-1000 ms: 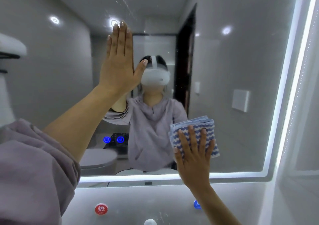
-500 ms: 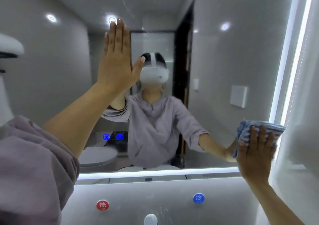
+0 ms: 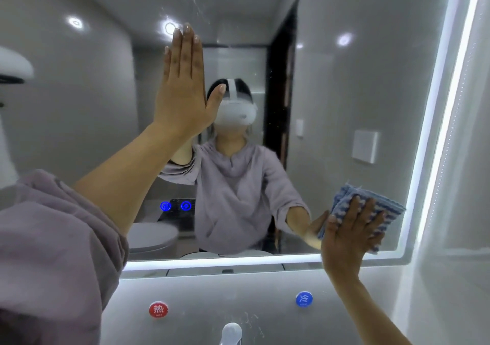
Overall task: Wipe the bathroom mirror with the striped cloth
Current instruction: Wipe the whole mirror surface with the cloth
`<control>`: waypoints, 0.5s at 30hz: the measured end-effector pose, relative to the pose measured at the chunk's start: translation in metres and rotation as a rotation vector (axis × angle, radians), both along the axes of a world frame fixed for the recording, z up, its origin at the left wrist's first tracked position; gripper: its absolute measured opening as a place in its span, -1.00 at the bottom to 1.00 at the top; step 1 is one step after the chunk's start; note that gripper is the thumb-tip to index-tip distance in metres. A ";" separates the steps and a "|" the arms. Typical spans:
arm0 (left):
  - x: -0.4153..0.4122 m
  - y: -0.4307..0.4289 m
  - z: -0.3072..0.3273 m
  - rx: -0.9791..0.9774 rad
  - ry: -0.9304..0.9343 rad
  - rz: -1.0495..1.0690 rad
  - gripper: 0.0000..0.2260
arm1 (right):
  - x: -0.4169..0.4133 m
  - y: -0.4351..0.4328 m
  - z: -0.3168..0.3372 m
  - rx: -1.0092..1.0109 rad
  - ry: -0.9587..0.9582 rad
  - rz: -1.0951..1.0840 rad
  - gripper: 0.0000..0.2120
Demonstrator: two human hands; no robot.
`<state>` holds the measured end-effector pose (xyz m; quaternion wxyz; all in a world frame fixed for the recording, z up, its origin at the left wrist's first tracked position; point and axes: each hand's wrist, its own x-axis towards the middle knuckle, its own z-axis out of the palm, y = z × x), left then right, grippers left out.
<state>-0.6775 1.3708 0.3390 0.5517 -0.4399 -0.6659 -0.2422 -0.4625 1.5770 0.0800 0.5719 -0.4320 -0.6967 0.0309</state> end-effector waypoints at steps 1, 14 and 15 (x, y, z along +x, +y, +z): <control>0.000 0.000 0.000 -0.002 0.000 -0.004 -0.30 | -0.007 -0.007 -0.001 0.009 0.000 0.018 -0.38; 0.001 0.000 0.000 -0.001 -0.005 0.003 -0.31 | -0.079 -0.089 -0.022 0.194 -0.136 0.176 -0.39; 0.000 0.000 0.000 0.000 -0.006 0.002 -0.31 | -0.085 -0.096 -0.024 0.209 -0.161 0.180 -0.38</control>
